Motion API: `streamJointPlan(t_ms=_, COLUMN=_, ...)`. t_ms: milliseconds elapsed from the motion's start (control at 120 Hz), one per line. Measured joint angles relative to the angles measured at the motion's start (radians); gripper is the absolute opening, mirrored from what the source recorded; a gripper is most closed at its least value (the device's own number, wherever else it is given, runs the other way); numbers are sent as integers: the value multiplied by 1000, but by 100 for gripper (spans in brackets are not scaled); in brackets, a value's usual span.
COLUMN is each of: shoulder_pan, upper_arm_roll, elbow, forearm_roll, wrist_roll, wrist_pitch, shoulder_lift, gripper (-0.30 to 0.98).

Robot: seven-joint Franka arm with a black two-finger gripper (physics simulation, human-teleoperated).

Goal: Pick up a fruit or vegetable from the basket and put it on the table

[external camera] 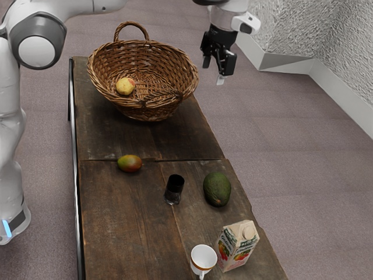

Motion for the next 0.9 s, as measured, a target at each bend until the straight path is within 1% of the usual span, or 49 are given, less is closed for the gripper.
streamJointPlan(t_ms=283, shoulder_pan=-2, upper_arm_roll=8, elbow=4, forearm_roll=2, wrist_roll=-23, wrist_pitch=-7, shoulder_lift=-1, gripper=69)
streamJointPlan(t_ms=333, shoulder_pan=-20, upper_arm_roll=38, elbow=13, forearm_roll=4, wrist_roll=-26, wrist_pitch=-8, shoulder_lift=-1, gripper=69)
streamJointPlan(t_ms=425, shoulder_pan=-33, upper_arm_roll=128, elbow=17, forearm_roll=6, wrist_roll=-31, wrist_pitch=-13, shoulder_lift=-3, gripper=69)
streamJointPlan(t_ms=508, shoulder_pan=-7, upper_arm_roll=206, elbow=18, forearm_roll=7, wrist_roll=-35, wrist_pitch=-38, shoulder_lift=-4, gripper=69)
streamJointPlan(t_ms=583, shoulder_pan=22, upper_arm_roll=251, elbow=16, forearm_roll=8, wrist_roll=-39, wrist_pitch=-64, shoulder_lift=-3, gripper=69)
streamJointPlan(t_ms=658, shoulder_pan=21, upper_arm_roll=293, elbow=9, forearm_roll=8, wrist_roll=-41, wrist_pitch=-83, shoulder_lift=-1, gripper=69)
streamJointPlan(t_ms=900, shoulder_pan=-2, upper_arm_roll=346, elbow=9, forearm_roll=7, wrist_roll=-49, wrist_pitch=-149, shoulder_lift=-5, gripper=69)
